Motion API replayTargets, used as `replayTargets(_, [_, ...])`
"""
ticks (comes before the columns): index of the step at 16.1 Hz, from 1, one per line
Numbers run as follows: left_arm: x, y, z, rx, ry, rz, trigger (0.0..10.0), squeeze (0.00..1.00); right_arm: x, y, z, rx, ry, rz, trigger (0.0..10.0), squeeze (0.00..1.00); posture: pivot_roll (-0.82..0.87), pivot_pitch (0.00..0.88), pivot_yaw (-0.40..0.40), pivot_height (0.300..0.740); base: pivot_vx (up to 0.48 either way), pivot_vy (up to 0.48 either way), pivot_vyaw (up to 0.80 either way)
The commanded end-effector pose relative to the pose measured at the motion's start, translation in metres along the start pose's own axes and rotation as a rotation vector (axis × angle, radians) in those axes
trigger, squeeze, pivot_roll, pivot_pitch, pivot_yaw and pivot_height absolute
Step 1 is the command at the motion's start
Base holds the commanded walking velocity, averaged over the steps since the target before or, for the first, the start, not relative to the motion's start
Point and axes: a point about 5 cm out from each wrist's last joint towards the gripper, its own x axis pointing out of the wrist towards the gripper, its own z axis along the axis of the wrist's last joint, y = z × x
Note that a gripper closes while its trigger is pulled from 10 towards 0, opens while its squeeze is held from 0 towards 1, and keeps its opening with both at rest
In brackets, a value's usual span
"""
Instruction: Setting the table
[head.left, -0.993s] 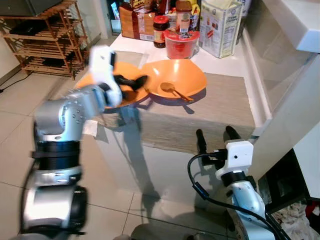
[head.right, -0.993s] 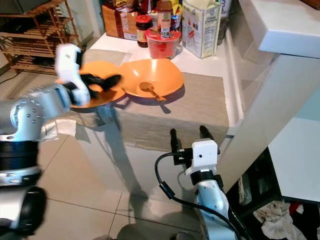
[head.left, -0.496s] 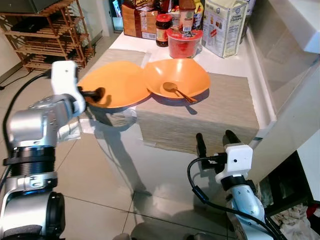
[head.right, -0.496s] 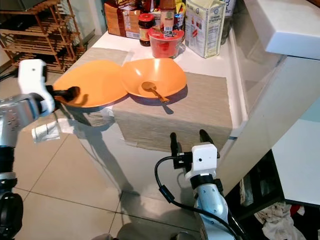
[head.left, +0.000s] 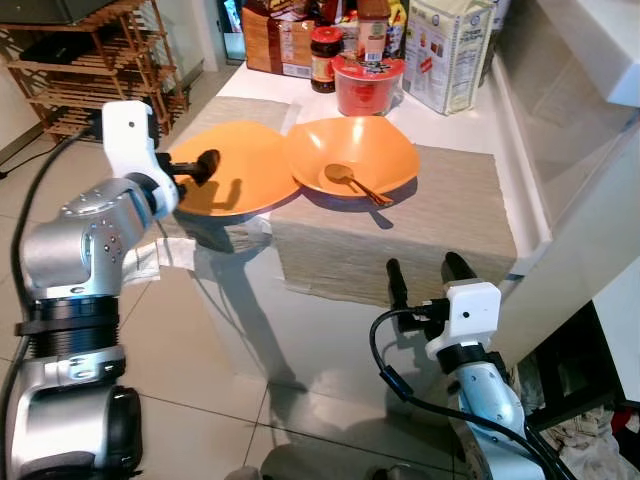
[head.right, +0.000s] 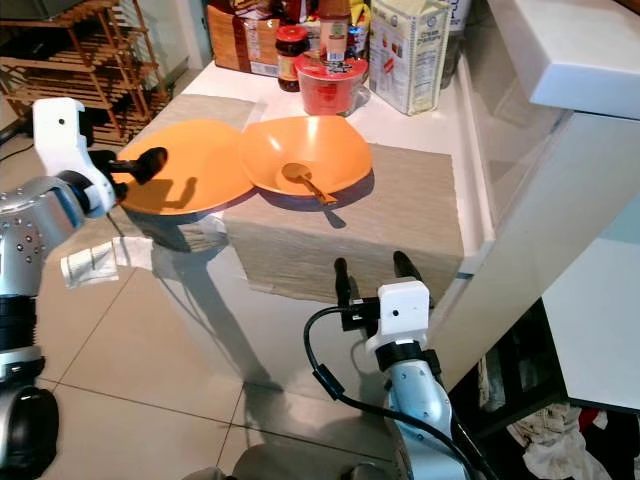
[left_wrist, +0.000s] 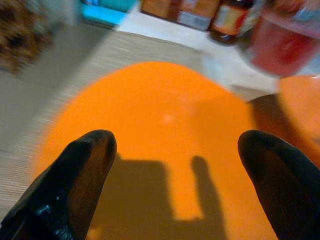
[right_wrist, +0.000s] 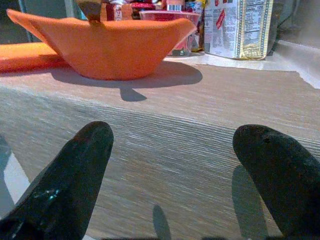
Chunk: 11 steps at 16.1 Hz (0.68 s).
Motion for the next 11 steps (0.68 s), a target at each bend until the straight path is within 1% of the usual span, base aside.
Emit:
replayTargets(1, [0.000, -0.013, 0.005, -0.088, -0.016, -0.063, 10.0, 0.00, -0.001, -0.001, -0.001, -0.006, 0.007, -0.003, 10.0, 0.00, -0.01, 0.032, 0.030, 0.727, 0.000, 0.000, 0.00])
replayTargets(2, [0.002, -0.028, 0.003, -0.169, -0.006, -0.133, 10.0, 0.00, -0.002, -0.001, -0.002, -0.007, 0.007, -0.004, 10.0, 0.00, -0.01, 0.029, 0.031, 0.727, 0.000, 0.000, 0.00])
replayTargets(3, [0.002, -0.042, 0.003, -0.201, 0.004, -0.197, 10.0, 0.00, -0.002, -0.001, -0.002, -0.008, 0.008, -0.006, 10.0, 0.00, -0.01, 0.026, 0.031, 0.727, 0.000, 0.000, 0.00])
replayTargets(4, [0.001, -0.049, 0.006, -0.185, 0.010, -0.232, 10.0, 0.00, -0.003, -0.002, -0.002, -0.010, 0.009, -0.008, 10.0, 0.00, -0.01, 0.024, 0.031, 0.727, 0.000, 0.000, 0.00])
replayTargets(5, [-0.001, -0.054, 0.014, -0.095, 0.010, -0.261, 10.0, 0.00, -0.003, -0.003, -0.003, -0.014, 0.011, -0.010, 10.0, 0.00, -0.01, 0.023, 0.027, 0.727, 0.000, 0.000, 0.00])
replayTargets(6, [-0.001, -0.056, 0.017, -0.070, 0.008, -0.268, 10.0, 0.00, -0.002, -0.004, -0.004, -0.016, 0.012, -0.011, 10.0, 0.00, -0.01, 0.023, 0.027, 0.727, 0.000, 0.000, 0.00])
replayTargets(7, [-0.003, -0.059, 0.019, 0.132, -0.029, -0.257, 10.0, 0.00, 0.000, -0.006, -0.003, -0.017, 0.006, -0.024, 10.0, 0.00, -0.01, 0.019, 0.028, 0.727, 0.000, 0.000, 0.00])
replayTargets(9, [-0.003, -0.058, 0.015, 0.277, -0.079, -0.218, 10.0, 0.00, 0.005, -0.008, 0.000, -0.016, -0.007, -0.035, 10.0, 0.00, -0.01, 0.018, 0.031, 0.727, 0.000, 0.000, 0.00])
replayTargets(10, [-0.004, -0.055, 0.012, 0.342, -0.131, -0.180, 10.0, 0.00, 0.008, -0.008, 0.006, -0.009, -0.034, -0.041, 10.0, 0.00, -0.01, 0.018, 0.031, 0.727, 0.000, 0.000, 0.00])
replayTargets(11, [-0.008, -0.053, 0.004, 0.423, -0.194, -0.132, 10.0, 0.00, 0.014, -0.005, 0.019, 0.002, -0.082, -0.032, 10.0, 0.00, -0.01, 0.018, 0.031, 0.727, 0.000, 0.000, 0.00])
